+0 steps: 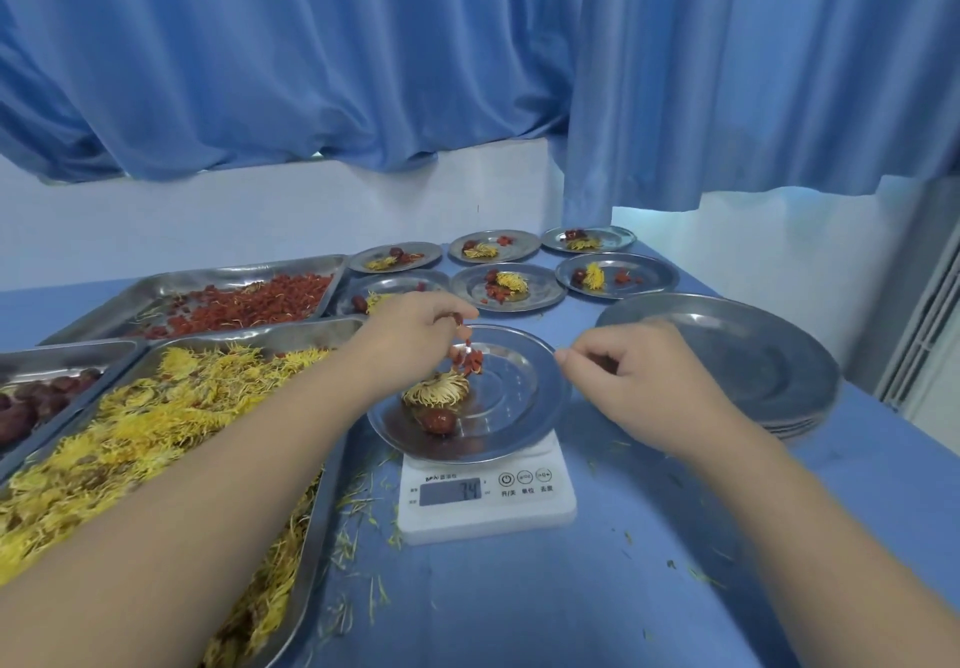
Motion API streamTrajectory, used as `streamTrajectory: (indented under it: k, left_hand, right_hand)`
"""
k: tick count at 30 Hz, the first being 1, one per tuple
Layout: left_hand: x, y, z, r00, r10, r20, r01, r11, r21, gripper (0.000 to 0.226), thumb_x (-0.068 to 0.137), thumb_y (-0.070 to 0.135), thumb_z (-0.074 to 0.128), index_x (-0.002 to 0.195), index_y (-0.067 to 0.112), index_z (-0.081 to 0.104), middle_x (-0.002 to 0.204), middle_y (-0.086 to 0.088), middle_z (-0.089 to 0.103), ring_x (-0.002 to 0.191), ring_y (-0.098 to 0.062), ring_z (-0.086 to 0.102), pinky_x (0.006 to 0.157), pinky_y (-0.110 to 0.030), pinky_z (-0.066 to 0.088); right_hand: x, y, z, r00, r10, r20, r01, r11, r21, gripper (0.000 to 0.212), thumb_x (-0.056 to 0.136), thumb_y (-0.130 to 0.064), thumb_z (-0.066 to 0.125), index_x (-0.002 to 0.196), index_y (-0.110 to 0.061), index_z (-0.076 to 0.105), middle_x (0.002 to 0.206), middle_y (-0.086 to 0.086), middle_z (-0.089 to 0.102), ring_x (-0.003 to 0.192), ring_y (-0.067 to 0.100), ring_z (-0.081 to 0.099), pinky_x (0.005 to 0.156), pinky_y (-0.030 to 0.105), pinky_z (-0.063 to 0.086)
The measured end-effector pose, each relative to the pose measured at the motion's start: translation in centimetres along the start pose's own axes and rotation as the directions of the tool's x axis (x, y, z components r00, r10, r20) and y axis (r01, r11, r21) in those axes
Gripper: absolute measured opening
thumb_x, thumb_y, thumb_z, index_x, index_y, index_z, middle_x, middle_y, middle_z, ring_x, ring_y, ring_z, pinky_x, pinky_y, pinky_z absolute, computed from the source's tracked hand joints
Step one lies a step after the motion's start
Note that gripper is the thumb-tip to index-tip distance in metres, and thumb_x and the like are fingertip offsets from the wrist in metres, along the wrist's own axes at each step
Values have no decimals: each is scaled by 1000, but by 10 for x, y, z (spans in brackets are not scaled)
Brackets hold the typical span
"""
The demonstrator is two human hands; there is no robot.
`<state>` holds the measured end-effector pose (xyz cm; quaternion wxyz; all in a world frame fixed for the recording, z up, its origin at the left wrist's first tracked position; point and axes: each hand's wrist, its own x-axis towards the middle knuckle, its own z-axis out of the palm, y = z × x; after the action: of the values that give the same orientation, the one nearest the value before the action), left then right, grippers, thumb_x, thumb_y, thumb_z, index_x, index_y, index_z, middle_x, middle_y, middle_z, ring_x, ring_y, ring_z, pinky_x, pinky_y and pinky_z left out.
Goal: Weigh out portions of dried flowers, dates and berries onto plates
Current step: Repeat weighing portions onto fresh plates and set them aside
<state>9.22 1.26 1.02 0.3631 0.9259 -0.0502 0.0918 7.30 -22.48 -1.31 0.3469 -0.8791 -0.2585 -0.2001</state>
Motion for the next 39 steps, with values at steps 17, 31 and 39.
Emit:
streamTrajectory:
  k: [17,31,39]
  left_hand:
    - [12,1,8,998,-45,-46,47,998,36,28,82,9,69,87,36,68,93,7,64,70,-8,59,58,-20,45]
    - [-4,1,3,982,-171,-82,141,947,-288,19,94,29,53,97,31,71,92,14,75,84,-4,71,81,-31,56]
    - [-16,5,-7,964,-267,6,230,817,-530,23,96,29,55,111,18,69,101,-1,76,100,-22,70,93,-39,53]
  right_hand:
    - [-4,13,1,1000,-1,3,1,997,-75,43,90,-37,52,53,-18,42,49,0,45,52,17,46,52,35,43]
    - [-5,11,3,999,27,42,-24,997,-76,43,90,-38,54,51,-24,44,47,-3,45,48,12,42,47,27,33]
    - [-7,9,8,996,70,46,-67,995,-72,38,90,-37,54,58,-16,54,50,-1,51,50,15,47,51,30,43]
